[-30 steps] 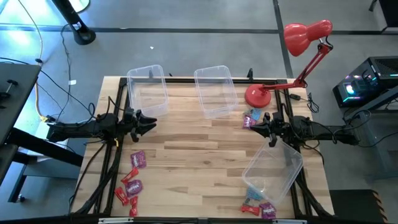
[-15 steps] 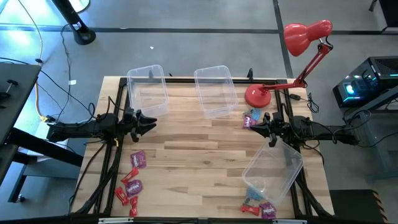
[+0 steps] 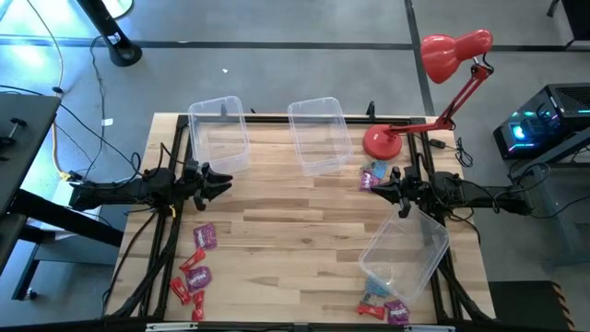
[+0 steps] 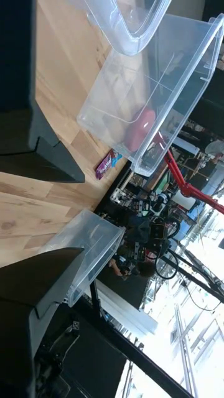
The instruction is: Sort candy
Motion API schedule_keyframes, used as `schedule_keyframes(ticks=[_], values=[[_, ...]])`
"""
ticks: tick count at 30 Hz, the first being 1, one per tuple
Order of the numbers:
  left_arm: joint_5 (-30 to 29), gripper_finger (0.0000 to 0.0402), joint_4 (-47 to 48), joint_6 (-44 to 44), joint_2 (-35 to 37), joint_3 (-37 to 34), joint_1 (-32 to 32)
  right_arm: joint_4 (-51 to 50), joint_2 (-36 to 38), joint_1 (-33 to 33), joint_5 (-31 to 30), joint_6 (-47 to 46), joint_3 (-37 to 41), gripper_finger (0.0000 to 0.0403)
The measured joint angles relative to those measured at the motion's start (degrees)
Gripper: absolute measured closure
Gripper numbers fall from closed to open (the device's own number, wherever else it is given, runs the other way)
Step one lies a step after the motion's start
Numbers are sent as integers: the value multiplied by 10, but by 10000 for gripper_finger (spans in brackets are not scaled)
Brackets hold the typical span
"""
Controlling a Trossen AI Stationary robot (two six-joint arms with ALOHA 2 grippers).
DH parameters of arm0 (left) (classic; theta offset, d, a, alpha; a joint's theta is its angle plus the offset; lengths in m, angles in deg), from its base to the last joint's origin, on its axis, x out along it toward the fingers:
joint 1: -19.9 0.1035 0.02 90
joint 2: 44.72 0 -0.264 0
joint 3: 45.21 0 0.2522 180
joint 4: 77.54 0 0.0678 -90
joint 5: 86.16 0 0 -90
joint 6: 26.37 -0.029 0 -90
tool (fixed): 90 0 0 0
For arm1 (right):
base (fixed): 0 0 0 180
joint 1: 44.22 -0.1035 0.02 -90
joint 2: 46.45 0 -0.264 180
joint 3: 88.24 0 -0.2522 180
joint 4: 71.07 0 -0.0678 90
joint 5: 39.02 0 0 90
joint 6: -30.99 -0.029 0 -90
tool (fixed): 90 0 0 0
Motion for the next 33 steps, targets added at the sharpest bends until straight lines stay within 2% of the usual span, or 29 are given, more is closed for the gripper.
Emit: schedule_keyframes(ticks=[17, 19, 21, 23, 26, 31, 33], values=[[-1, 228, -5, 1, 0, 0, 0, 0, 0, 0, 0, 0, 0, 402], [-1, 228, -24, 23, 0, -1, 0, 0, 0, 0, 0, 0, 0, 402], [-8, 228, -52, 69, 0, -1, 0, 0, 0, 0, 0, 0, 0, 402], [-39, 228, -86, 110, 0, -1, 0, 0, 0, 0, 0, 0, 0, 402], [-81, 228, -178, 170, -4, -1, 0, 0, 0, 0, 0, 0, 0, 402], [-136, 228, -381, 146, -32, 0, 0, 0, 0, 0, 0, 0, 0, 402], [-137, 228, -414, 116, -53, 11, 0, 0, 0, 0, 0, 0, 0, 402]])
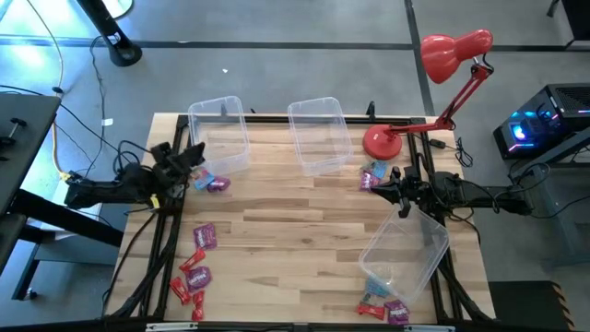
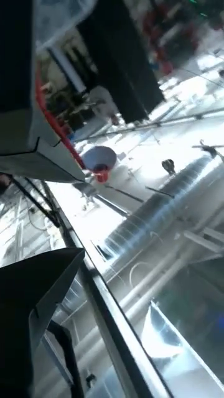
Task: Sort candy
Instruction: Put the purple candy into the top left transparent bin
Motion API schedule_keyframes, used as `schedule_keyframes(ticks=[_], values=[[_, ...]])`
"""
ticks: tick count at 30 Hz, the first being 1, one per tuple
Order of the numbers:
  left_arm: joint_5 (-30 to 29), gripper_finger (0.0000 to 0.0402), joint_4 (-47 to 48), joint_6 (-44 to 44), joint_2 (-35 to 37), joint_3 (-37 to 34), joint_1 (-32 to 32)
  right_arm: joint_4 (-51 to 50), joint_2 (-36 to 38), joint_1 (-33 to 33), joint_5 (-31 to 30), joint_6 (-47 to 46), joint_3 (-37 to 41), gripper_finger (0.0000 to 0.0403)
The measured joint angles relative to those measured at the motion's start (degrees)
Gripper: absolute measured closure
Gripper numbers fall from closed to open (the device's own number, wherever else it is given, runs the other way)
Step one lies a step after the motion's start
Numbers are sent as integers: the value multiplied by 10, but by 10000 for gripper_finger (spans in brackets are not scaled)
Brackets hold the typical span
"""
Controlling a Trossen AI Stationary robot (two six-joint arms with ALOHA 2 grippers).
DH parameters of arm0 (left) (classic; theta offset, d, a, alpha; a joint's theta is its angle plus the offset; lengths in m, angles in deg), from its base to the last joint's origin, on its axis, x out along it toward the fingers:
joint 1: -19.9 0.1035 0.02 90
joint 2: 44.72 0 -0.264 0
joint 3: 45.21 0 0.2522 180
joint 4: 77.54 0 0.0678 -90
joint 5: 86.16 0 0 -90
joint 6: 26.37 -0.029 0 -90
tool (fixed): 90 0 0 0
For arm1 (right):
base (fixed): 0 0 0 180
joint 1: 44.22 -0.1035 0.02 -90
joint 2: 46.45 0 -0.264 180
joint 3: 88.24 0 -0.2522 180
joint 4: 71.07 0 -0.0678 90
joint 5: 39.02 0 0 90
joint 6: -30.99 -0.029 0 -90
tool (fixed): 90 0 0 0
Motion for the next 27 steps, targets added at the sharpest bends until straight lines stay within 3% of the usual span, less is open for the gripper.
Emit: schedule_keyframes(ticks=[4, 11, 17, 21, 25, 27], values=[[-7, 228, 32, -39, -73, 57, 0, 0, 0, 0, 0, 0, 0, 402], [-88, 228, 47, -92, -306, 177, 2, 0, 0, 0, 0, 0, 0, 402], [-78, 228, 39, -63, -460, 259, 5, 0, 0, 0, -1, 0, 0, 402], [-21, 228, 38, -58, -530, 315, 5, 39, 0, 0, -73, -63, 0, 402], [9, 228, 36, -86, -584, 379, 5, 167, -1, 0, -203, -149, 0, 402], [24, 228, 36, -115, -606, 410, 6, 254, -1, 0, -209, -124, 0, 402]])
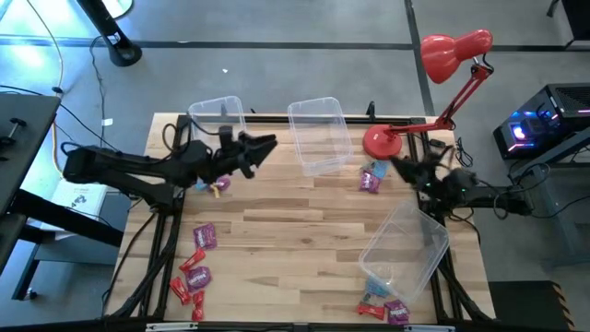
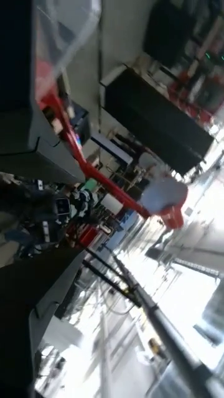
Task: Sort candy
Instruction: Put the purple candy into the top left transparent bin
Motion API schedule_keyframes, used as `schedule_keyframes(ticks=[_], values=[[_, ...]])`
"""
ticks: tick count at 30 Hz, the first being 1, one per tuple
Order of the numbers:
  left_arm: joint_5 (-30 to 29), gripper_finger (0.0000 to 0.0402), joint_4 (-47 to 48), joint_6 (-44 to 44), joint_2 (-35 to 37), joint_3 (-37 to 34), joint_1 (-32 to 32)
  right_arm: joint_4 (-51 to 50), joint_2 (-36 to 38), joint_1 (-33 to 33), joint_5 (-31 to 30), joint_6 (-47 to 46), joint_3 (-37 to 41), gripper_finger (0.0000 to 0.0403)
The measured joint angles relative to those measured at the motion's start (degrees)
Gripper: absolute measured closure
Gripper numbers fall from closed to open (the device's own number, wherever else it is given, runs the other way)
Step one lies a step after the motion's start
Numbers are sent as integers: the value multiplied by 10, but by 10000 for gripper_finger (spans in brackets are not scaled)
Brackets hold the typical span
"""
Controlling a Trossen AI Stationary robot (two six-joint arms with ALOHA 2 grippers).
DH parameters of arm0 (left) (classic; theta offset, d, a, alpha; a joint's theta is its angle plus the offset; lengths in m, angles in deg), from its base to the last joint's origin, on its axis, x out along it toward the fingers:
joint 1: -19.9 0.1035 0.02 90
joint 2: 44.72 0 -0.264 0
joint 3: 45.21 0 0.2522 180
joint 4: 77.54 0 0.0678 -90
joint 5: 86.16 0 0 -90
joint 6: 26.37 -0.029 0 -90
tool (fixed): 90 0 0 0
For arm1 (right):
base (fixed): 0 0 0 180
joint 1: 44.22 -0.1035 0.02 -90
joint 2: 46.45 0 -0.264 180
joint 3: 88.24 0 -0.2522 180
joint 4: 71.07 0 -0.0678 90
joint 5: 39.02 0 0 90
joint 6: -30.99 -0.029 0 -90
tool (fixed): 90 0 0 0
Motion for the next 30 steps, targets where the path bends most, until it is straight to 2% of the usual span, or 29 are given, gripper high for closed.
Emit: schedule_keyframes(ticks=[4, 6, 11, 13, 16, 19, 25, 30], values=[[3, 228, 0, -25, -27, 52, 9, 158, 0, 0, -2, 82, -1, 402], [29, 228, 3, -30, -29, 75, 19, 182, -1, 0, -6, 111, -17, 402], [215, 228, 22, -81, -5, 137, 32, 163, -25, 0, 69, 169, -92, 402], [261, 228, 85, -90, 10, 160, 26, 153, -61, 0, 101, 185, -130, 402], [295, 228, 225, -91, 32, 189, 11, 144, -138, 0, 132, 205, -192, 402], [303, 228, 344, -90, 57, 205, -13, 114, -231, 0, 141, 205, -256, 402], [297, 228, 493, -84, 105, 205, -62, -9, -398, 0, 142, 135, -377, 402], [235, 228, 631, -51, 127, 205, -104, -79, -481, 0, 159, 125, -461, 402]])
